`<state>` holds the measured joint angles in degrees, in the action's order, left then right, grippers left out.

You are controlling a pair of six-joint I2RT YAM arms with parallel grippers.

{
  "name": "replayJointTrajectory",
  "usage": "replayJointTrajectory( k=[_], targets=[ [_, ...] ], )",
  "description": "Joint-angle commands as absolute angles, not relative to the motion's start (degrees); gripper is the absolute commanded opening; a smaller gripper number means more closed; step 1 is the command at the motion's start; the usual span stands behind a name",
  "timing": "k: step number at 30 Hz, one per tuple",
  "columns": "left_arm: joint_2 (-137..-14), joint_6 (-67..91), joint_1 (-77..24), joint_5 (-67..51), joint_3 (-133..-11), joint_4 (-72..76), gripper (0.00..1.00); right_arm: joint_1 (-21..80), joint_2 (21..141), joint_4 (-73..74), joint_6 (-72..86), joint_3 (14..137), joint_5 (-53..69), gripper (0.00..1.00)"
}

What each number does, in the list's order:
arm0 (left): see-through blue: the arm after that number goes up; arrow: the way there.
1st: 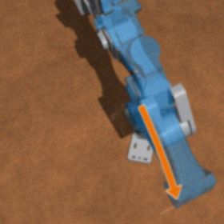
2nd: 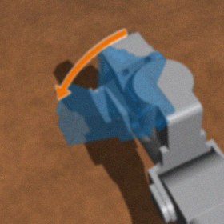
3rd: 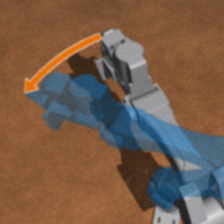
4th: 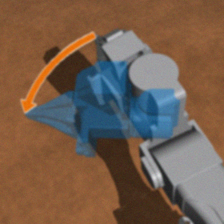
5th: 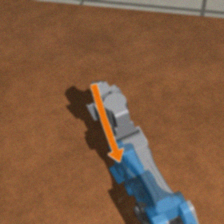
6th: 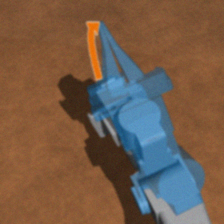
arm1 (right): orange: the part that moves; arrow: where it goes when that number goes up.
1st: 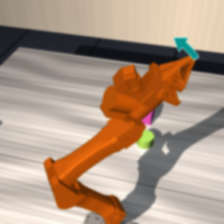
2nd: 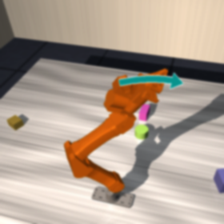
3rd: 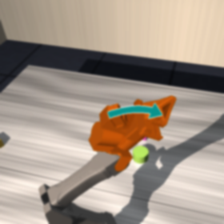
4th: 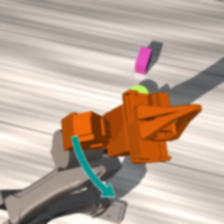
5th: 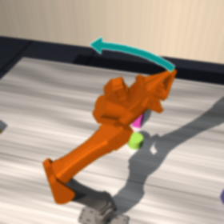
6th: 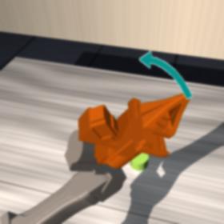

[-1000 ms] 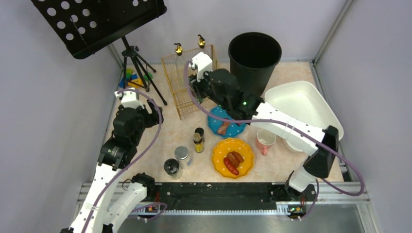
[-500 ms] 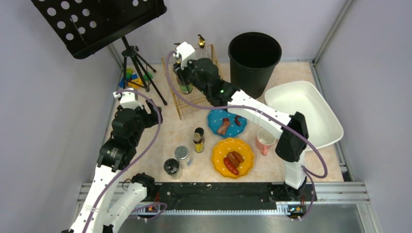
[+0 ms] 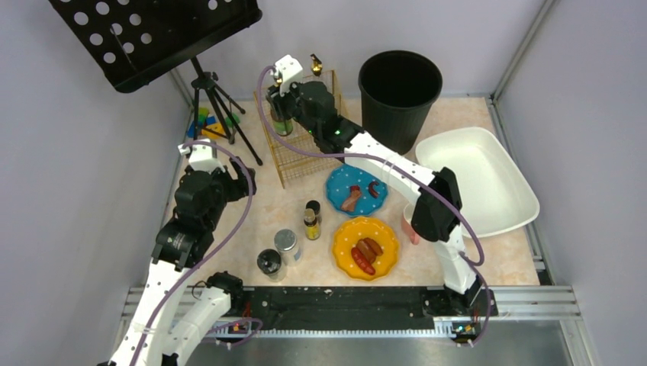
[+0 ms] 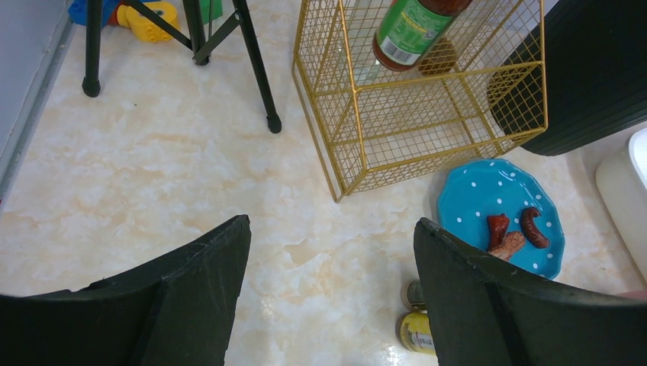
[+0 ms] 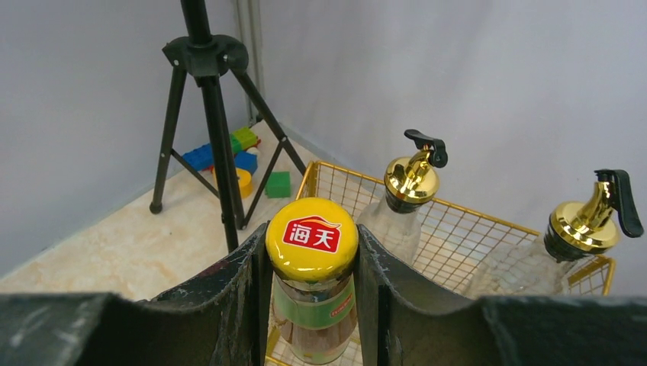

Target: Clear the kitchen counter

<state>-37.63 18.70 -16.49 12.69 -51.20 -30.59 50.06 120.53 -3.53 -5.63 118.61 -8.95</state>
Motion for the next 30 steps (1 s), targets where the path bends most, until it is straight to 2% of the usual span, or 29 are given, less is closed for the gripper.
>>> replayJointTrajectory(
  k=[1, 5, 30],
  targets=[
    [-36.9, 18.6, -16.0, 11.6, -51.5, -29.2, 0.82, 49.4, 121.2, -13.9, -3.7, 125.9, -7.3, 0.00],
    [-37.1, 18.7, -16.0, 11.5, -51.5, -29.2, 0.82, 49.2, 123.3, -13.7, -1.7, 126.9, -6.7, 0.00],
    [-38.0, 19.2, -15.2, 10.4, -51.5, -29.2, 0.82, 49.3, 126.9, -15.9, 3.1, 114.8, -7.0, 0.00]
  ],
)
